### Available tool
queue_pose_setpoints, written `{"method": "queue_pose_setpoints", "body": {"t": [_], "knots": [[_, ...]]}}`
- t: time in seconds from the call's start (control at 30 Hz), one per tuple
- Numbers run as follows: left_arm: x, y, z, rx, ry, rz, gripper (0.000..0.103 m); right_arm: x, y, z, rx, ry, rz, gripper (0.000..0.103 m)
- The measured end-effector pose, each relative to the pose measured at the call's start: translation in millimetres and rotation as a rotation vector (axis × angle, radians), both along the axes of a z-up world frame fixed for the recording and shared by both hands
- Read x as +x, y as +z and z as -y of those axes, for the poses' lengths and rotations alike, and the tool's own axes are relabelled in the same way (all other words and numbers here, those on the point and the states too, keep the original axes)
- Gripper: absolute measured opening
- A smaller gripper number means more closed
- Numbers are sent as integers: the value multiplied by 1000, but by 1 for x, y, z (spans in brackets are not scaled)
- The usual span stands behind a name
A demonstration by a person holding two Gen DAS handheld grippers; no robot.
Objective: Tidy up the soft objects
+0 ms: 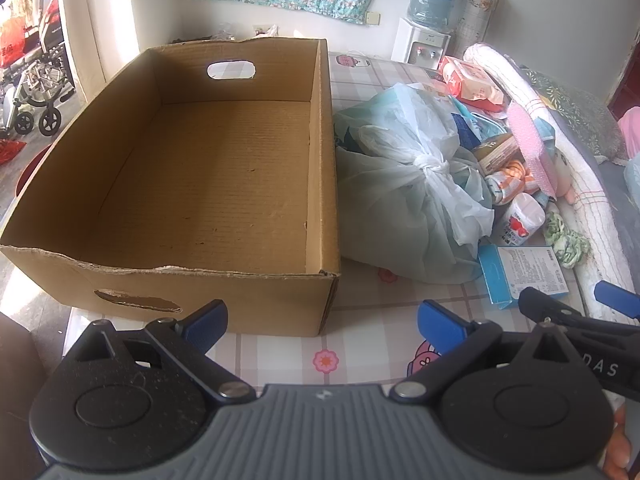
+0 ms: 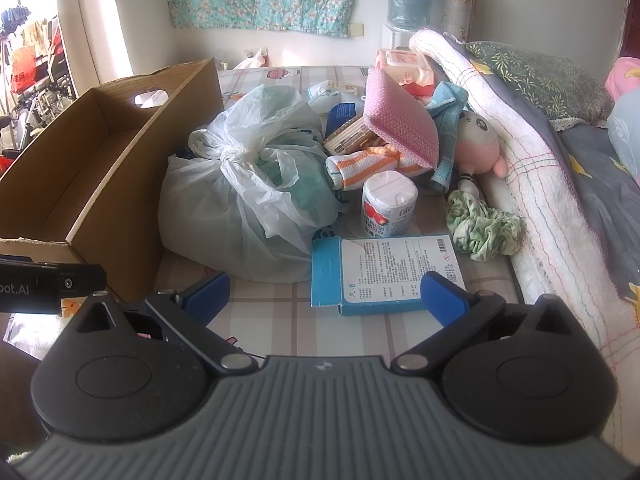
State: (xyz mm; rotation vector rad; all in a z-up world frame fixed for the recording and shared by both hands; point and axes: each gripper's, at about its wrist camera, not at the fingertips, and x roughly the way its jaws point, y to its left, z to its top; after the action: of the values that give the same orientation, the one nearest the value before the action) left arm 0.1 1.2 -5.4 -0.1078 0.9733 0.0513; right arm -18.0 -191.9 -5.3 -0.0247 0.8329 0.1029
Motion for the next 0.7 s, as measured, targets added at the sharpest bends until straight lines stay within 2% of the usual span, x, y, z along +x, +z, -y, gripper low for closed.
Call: {"method": "queue_pose_setpoints", "body": {"t": [0.37,0.57,0.7], "knots": [[-2,7,16,29,-32,13,102,-3,-1,18,32,-28,11,102],[-4,11,38,21,-133,57,102,-10,0,41,30,-77,48,102],[-1,8,61,9,-247,73,102,-14,-1,62,24,-98,87,102]]}}
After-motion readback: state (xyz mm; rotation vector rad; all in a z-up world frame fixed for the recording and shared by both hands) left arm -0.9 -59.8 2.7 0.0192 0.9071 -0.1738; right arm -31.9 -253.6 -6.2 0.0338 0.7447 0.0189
